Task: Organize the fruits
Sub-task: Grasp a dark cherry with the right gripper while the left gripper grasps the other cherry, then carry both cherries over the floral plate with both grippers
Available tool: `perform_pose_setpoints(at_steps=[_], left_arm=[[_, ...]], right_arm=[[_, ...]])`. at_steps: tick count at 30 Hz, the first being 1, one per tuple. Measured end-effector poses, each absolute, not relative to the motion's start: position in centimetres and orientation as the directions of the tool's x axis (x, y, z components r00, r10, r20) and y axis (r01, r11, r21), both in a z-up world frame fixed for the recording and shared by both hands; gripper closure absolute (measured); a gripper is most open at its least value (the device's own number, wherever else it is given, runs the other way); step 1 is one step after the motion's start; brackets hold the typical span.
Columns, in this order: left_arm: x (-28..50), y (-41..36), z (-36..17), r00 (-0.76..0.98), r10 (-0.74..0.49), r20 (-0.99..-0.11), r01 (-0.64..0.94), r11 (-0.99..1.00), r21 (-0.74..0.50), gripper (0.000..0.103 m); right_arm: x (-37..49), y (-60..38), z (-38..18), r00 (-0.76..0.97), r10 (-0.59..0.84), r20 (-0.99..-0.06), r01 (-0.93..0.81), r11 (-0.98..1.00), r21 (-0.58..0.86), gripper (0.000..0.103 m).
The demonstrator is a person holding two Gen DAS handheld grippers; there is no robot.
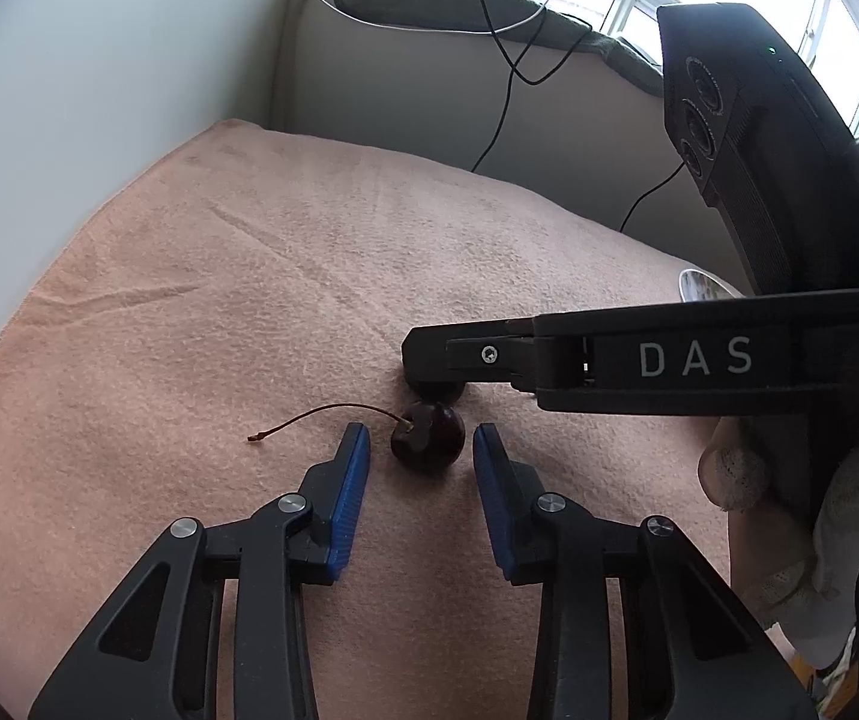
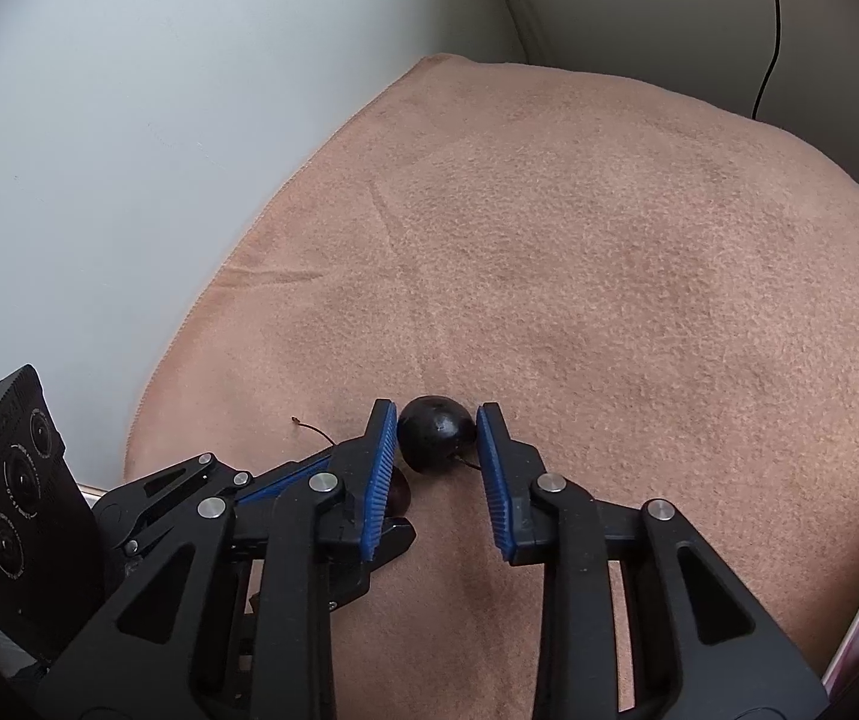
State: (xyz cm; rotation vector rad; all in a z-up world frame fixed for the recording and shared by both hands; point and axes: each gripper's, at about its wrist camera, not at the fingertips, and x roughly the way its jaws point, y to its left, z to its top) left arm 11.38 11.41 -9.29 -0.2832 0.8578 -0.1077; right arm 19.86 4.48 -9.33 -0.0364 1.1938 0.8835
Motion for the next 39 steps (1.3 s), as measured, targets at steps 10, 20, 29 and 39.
perform_pose_setpoints(at_steps=[10, 20, 29, 39], left_arm=[[11.4, 11.5, -9.3, 0.653, -0.216, -0.726, -0.017, 0.954, -0.299, 0.08], [10.1, 11.7, -8.4, 0.676, -0.219, -0.704, -0.015, 0.951, -0.31, 0.08], [9.1, 10.9, -6.3, 0.707, -0.23, -0.669, 0.014, 0.95, -0.312, 0.08], [9.5, 7.9, -3.5, 0.739, -0.265, -0.62, 0.088, 0.949, -0.302, 0.08]], right_arm=[[19.2, 3.1, -8.8, 0.105, 0.592, -0.799, -0.605, 0.676, 0.422, 0.075], [18.6, 1.3, -6.4, 0.146, 0.62, -0.771, -0.607, 0.671, 0.425, 0.075], [18.0, -1.6, -3.6, 0.205, 0.63, -0.749, -0.63, 0.671, 0.391, 0.075], [17.7, -6.5, -0.4, 0.294, 0.63, -0.719, -0.621, 0.698, 0.358, 0.075]])
